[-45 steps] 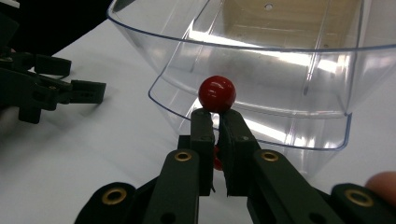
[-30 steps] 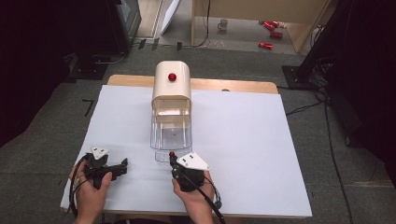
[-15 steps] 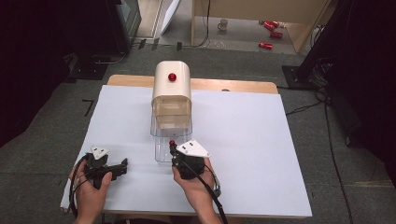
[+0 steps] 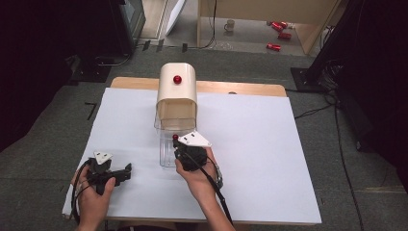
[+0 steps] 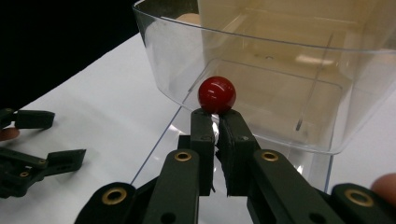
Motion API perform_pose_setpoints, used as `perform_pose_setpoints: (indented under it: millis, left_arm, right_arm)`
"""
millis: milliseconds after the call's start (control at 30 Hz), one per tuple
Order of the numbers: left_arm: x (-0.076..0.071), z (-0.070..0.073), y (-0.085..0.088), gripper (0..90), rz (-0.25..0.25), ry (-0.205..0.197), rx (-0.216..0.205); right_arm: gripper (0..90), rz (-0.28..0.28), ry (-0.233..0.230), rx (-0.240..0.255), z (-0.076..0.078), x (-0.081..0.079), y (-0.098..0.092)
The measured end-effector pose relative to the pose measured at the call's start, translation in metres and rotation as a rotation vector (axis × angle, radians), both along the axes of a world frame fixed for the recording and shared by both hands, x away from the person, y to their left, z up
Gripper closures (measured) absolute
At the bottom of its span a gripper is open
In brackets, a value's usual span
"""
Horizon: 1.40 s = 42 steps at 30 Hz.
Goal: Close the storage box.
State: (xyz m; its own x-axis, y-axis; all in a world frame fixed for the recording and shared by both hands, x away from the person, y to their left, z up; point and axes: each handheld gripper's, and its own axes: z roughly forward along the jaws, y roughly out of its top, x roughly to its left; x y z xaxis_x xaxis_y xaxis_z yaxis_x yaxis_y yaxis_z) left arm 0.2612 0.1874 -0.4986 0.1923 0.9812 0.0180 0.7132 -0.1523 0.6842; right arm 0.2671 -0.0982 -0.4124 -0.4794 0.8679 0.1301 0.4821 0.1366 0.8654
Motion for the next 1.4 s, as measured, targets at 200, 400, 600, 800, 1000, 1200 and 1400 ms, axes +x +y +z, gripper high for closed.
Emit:
perform_pose_setpoints:
  millis: [200, 400, 600, 800, 1000, 1200, 1400]
  left_arm:
    - [0.0, 0.0, 0.0, 0.0, 0.0, -0.003, -0.001]
    - [0.0, 0.0, 0.0, 0.0, 0.0, -0.003, 0.001]
    - [0.0, 0.0, 0.0, 0.0, -0.001, -0.003, 0.001]
    - [0.0, 0.0, 0.0, 0.0, 0.0, -0.004, 0.001]
    - [0.0, 0.0, 0.0, 0.0, 0.0, -0.003, 0.001]
    - [0.0, 0.0, 0.0, 0.0, 0.0, -0.003, 0.001]
    - [0.0, 0.0, 0.0, 0.0, -0.001, -0.002, 0.001]
  right_arm:
    - [85.8, -0.004, 0.013, 0.001, 0.0, 0.015, 0.0]
    - [86.0, -0.012, 0.016, 0.002, 0.001, 0.025, 0.001]
    - [86.1, -0.018, 0.016, 0.009, 0.003, 0.036, 0.0]
    - [86.1, -0.018, 0.017, 0.014, 0.004, 0.043, 0.0]
    - [86.1, -0.022, 0.014, 0.016, 0.005, 0.048, -0.002]
    - [85.7, -0.024, 0.004, 0.03, 0.008, 0.054, -0.006]
    - [84.5, -0.014, 0.011, 0.054, 0.007, 0.059, -0.007]
